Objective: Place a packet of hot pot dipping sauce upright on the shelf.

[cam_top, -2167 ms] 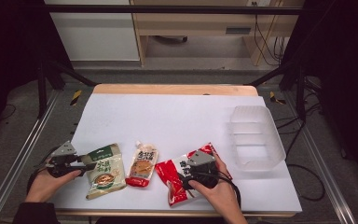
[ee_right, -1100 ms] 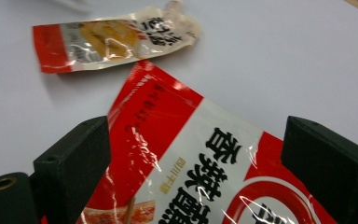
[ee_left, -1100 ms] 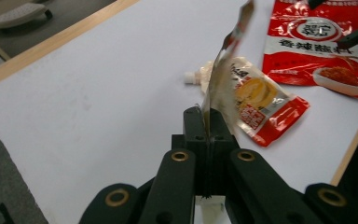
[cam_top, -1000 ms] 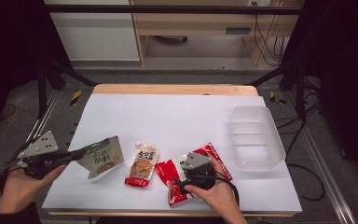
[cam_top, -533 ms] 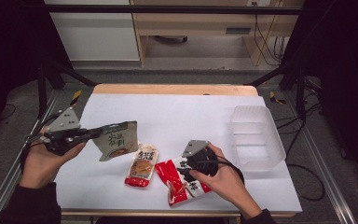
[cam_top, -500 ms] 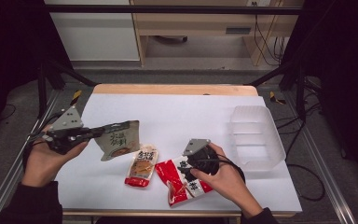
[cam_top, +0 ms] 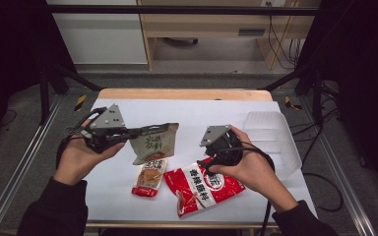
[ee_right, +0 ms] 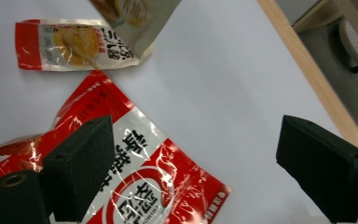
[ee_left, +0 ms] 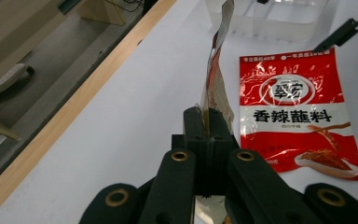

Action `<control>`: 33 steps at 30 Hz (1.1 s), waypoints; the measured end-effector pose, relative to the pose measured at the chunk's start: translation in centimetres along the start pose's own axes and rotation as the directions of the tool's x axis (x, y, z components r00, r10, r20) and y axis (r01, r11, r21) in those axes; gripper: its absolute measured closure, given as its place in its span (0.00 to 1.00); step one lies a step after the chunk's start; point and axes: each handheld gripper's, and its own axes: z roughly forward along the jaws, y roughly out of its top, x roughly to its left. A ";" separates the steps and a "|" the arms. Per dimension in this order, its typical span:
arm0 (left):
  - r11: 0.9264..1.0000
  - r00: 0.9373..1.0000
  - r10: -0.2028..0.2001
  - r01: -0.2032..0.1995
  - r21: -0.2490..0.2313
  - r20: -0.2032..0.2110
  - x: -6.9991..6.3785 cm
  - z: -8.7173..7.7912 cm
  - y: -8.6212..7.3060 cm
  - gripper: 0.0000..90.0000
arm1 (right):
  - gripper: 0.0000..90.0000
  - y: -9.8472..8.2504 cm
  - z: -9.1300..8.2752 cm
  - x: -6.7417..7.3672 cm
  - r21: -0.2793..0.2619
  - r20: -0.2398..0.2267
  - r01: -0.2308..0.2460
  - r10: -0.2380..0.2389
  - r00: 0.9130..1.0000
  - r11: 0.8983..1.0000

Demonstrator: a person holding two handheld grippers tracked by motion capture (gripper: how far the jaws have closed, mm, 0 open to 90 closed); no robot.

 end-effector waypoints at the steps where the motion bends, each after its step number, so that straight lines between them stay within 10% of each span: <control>1: 1.000 1.000 0.015 -0.015 0.009 0.007 -0.2 0.3 0.2 1.00 | 0.15 0.2 -0.2 -0.2 -0.001 0.000 0.006 -0.006 1.000 1.000; 26: 0.997 0.992 0.078 -0.078 -0.003 0.099 -2.9 4.2 3.8 1.00 | 0.27 2.7 -2.7 -2.4 0.041 -0.056 0.112 -0.109 0.992 0.993; 33: 0.995 0.989 0.097 -0.098 0.003 0.112 -3.3 4.5 4.1 1.00 | 0.55 3.7 -2.1 -1.7 0.053 -0.096 0.166 -0.161 0.982 0.985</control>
